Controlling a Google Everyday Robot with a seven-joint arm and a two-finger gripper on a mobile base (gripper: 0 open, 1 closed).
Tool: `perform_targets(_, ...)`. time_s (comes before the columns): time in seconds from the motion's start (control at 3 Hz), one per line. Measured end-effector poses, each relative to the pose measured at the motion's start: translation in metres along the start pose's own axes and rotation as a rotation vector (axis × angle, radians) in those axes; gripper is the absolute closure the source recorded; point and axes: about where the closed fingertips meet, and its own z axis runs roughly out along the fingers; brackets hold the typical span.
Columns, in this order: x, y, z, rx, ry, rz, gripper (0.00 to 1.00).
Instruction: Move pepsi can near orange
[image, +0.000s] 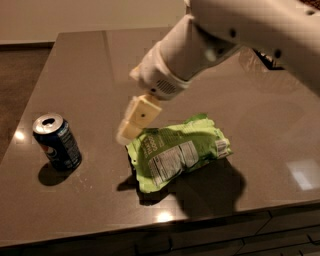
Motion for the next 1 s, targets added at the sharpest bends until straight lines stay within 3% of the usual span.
perform_targets(0.67, -0.077, 0.022, 0.062, -0.1, -0.175, -0.067, 0.0)
perform_targets(1.0, -0.099, 0.037, 0.086, -0.151, -0.221, -0.085, 0.0)
